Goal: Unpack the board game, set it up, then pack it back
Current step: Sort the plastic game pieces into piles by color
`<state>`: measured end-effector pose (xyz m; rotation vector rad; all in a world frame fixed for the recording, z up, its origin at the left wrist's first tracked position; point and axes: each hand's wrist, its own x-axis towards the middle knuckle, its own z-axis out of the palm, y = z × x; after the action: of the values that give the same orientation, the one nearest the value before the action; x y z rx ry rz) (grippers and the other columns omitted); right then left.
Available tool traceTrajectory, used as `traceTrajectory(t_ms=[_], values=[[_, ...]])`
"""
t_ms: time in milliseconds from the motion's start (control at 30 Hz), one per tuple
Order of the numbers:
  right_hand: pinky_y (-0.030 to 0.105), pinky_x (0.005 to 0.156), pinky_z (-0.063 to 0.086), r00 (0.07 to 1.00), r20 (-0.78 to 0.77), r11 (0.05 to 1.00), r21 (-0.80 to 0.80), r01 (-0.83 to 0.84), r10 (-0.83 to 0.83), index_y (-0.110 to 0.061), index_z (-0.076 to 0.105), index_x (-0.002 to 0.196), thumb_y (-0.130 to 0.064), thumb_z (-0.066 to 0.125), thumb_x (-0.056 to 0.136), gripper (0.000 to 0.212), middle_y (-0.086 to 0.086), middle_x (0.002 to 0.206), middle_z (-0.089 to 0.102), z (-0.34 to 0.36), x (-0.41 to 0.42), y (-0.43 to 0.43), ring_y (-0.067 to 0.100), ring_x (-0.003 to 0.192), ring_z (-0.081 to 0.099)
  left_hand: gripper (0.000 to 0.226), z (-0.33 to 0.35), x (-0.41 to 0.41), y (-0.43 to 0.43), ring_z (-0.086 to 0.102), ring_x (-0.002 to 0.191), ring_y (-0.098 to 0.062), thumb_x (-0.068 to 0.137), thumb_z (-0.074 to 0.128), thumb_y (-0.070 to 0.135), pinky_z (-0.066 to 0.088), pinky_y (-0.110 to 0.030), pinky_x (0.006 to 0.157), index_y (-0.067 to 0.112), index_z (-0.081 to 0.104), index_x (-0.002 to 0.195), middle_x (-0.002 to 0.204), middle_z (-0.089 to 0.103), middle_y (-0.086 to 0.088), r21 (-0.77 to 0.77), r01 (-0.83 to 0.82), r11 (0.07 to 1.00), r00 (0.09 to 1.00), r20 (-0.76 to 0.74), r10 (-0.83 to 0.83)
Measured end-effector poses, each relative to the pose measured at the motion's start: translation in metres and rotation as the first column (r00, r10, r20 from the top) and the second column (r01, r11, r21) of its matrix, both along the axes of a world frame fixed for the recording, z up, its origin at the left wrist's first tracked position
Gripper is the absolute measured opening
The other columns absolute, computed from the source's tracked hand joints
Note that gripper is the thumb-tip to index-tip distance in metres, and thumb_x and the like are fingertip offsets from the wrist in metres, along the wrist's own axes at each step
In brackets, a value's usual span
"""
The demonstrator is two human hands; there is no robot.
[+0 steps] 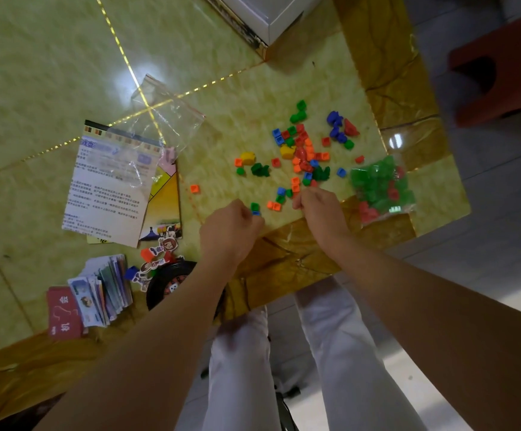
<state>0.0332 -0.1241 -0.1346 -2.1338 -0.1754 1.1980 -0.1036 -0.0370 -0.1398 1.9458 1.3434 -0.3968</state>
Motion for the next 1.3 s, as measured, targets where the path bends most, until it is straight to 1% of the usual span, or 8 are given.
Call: traceTrajectory(t_ms=[167, 400, 700, 833, 933, 1067, 1167, 1300], values=[[0.033, 0.060, 0.041, 0.985, 0.135, 0.995, -0.020, -0.102, 0.104, -0.009, 0.059, 0.087, -0.023, 0.052, 0.096, 0.018, 0.013, 0.089, 0.064, -0.007, 0.005, -0.010, 0.024, 0.071, 0.055, 0.034, -0.006, 0.007, -0.009, 0.062, 0.085, -0.026, 0.089, 0.060, 0.045, 0.037, -0.031, 0.063, 0.017, 0.058, 0.108, 0.094, 0.067, -0.004, 0.120, -0.001, 0.993, 0.999, -0.042, 0.006], [0.040, 0.055, 0.048, 0.875, 0.352, 0.933, 0.015, -0.361, 0.333, -0.026, 0.060, 0.096, -0.017, 0.062, 0.089, 0.012, -0.005, 0.057, 0.046, -0.011, 0.015, -0.008, 0.019, 0.053, 0.049, 0.024, -0.002, 0.003, -0.006, 0.048, 0.064, -0.021, 0.096, 0.041, 0.028, 0.028, -0.032, 0.052, 0.011, 0.051, 0.083, 0.068, 0.051, -0.003, 0.104, -0.157, 0.982, 0.984, 0.106, 0.146], [0.022, 0.046, 0.029, 0.654, 0.466, 0.794, -0.216, -0.568, 0.595, -0.022, 0.066, 0.106, -0.022, 0.062, 0.093, 0.014, -0.015, 0.060, 0.041, -0.014, 0.009, 0.015, 0.010, 0.064, 0.050, 0.051, 0.000, 0.012, 0.004, 0.031, 0.049, -0.015, 0.099, 0.043, 0.035, 0.021, -0.031, 0.052, 0.005, 0.042, 0.058, 0.053, 0.035, -0.006, -0.067, -0.281, 0.957, 0.928, 0.236, 0.289], [0.029, 0.049, 0.037, 0.768, 0.416, 0.861, -0.083, -0.502, 0.488, -0.019, 0.056, 0.102, -0.027, 0.059, 0.093, 0.012, -0.009, 0.061, 0.046, -0.014, 0.017, 0.011, 0.013, 0.058, 0.051, 0.035, 0.001, 0.025, 0.010, 0.035, 0.053, -0.013, 0.094, 0.047, 0.022, 0.025, -0.029, 0.051, -0.002, 0.056, 0.070, 0.057, 0.042, -0.006, -0.119, -0.354, 0.928, 0.884, 0.281, 0.373], [0.026, 0.049, 0.038, 0.975, 0.194, 0.979, 0.147, -0.139, 0.110, -0.017, 0.050, 0.085, -0.021, 0.050, 0.094, 0.010, -0.001, 0.063, 0.048, -0.011, 0.032, 0.010, 0.012, 0.053, 0.047, 0.029, 0.001, 0.039, 0.015, 0.037, 0.054, -0.014, 0.086, 0.045, 0.010, 0.029, -0.030, 0.053, 0.011, 0.049, 0.057, 0.054, 0.043, 0.001, -0.258, -0.442, 0.859, 0.801, 0.317, 0.507], [0.019, 0.040, 0.024, 0.889, -0.167, 0.883, 0.136, 0.449, -0.427, -0.014, 0.043, 0.058, -0.003, 0.036, 0.085, 0.030, 0.003, 0.051, 0.043, 0.000, 0.063, 0.018, 0.012, 0.043, 0.031, 0.032, 0.001, 0.067, 0.022, 0.039, 0.052, -0.014, 0.080, 0.042, 0.007, 0.029, -0.027, 0.053, 0.016, 0.051, 0.050, 0.053, 0.044, 0.001, -0.352, -0.548, 0.759, 0.697, 0.310, 0.647], [0.024, 0.045, 0.023, 0.943, 0.004, 0.939, 0.091, 0.332, -0.334, -0.014, 0.039, 0.056, 0.000, 0.036, 0.087, 0.034, 0.004, 0.055, 0.035, -0.003, 0.077, 0.022, 0.014, 0.049, 0.027, 0.023, 0.001, 0.086, 0.032, 0.046, 0.056, -0.010, 0.086, 0.045, 0.012, 0.035, -0.028, 0.056, 0.015, 0.058, 0.068, 0.060, 0.052, 0.005, -0.197, -0.534, 0.822, 0.750, 0.339, 0.568], [0.036, 0.054, 0.033, 0.958, 0.269, 0.995, -0.049, -0.091, 0.101, -0.010, 0.053, 0.067, -0.017, 0.043, 0.095, 0.030, 0.009, 0.063, 0.053, -0.012, 0.082, 0.023, 0.026, 0.057, 0.046, 0.027, 0.002, 0.106, 0.048, 0.059, 0.067, -0.018, 0.081, 0.054, 0.017, 0.044, -0.031, 0.060, 0.031, 0.064, 0.102, 0.063, 0.059, 0.003, 0.110, -0.218, 0.970, 0.958, 0.215, 0.191]])
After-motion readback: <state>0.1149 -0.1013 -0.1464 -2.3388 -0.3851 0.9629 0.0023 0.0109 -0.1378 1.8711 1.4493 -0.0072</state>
